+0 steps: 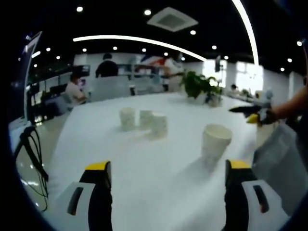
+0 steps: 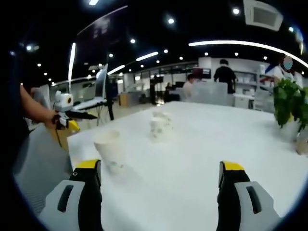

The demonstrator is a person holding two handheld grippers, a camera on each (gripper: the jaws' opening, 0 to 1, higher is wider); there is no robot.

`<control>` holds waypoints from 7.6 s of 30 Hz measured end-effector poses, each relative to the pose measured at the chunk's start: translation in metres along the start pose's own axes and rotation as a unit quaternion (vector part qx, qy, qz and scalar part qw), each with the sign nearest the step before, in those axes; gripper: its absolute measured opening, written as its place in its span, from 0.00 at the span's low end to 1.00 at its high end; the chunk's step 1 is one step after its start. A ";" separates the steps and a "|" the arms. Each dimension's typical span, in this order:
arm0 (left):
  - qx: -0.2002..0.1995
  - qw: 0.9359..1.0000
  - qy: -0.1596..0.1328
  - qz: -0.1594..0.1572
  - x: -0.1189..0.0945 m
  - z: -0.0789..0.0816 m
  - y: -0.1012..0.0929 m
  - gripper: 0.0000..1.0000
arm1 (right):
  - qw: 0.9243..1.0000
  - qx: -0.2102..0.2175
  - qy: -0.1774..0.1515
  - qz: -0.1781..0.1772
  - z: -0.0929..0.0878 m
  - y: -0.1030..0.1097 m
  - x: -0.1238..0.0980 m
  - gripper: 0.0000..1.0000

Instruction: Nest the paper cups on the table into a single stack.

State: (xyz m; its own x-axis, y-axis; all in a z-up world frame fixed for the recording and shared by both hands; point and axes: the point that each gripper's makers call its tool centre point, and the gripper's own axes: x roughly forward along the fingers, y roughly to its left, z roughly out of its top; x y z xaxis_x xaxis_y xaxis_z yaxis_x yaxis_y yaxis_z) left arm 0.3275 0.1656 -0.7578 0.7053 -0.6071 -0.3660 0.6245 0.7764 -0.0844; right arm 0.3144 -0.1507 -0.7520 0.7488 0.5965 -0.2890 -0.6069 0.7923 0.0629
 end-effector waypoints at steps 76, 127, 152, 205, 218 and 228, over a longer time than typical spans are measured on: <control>0.024 0.999 -0.024 0.001 0.237 0.087 0.110 0.83 | 0.999 0.045 0.015 0.000 0.003 -0.021 0.024 1.00; 0.055 0.998 -0.013 -0.021 0.280 0.105 0.126 0.44 | 0.997 -0.002 0.058 0.043 -0.013 -0.015 0.020 1.00; 0.047 0.997 -0.051 -0.022 0.266 0.163 0.122 0.43 | 0.998 0.006 0.054 0.019 -0.011 -0.031 0.004 1.00; 0.050 0.993 -0.081 -0.067 0.197 0.203 0.044 0.42 | 0.999 0.007 0.036 0.010 -0.006 -0.020 -0.019 1.00; 0.055 0.991 -0.085 -0.091 0.172 0.201 0.013 0.42 | 0.999 -0.009 0.035 0.022 -0.003 -0.012 -0.022 1.00; 0.055 0.990 -0.086 -0.102 0.153 0.201 -0.001 0.42 | 1.000 -0.010 0.023 0.018 0.003 -0.003 -0.026 1.00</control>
State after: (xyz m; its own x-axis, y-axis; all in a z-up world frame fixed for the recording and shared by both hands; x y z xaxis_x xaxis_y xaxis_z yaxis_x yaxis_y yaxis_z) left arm 0.5023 0.0385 -0.6275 0.6021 -0.7761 -0.1873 0.7856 0.6178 -0.0345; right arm 0.2977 -0.1682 -0.7419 0.7139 0.6176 -0.3300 -0.6383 0.7678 0.0558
